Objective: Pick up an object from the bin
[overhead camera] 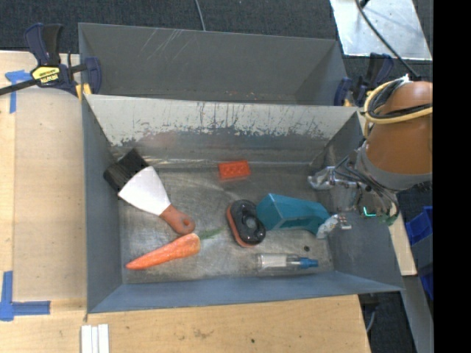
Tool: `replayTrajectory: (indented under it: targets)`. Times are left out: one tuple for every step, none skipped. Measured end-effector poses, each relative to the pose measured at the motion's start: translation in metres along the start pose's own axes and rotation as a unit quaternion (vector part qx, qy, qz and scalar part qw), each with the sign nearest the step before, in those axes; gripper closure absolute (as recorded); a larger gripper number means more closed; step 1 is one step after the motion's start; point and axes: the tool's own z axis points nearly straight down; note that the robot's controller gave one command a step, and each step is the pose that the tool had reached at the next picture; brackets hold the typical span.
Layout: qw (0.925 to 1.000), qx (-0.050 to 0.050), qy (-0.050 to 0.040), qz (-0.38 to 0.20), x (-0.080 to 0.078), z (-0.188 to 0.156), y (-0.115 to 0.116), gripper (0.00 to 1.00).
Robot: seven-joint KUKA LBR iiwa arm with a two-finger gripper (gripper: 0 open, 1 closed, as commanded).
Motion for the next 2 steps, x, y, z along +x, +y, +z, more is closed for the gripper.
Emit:
replayTrajectory:
  targets:
    - [1.0000, 0.001, -0.0038, -0.002, -0.002, -0.004, 0.000, 0.00]
    - [0.9998, 0.001, -0.0035, 0.019, -0.024, 0.071, 0.011, 1.00]
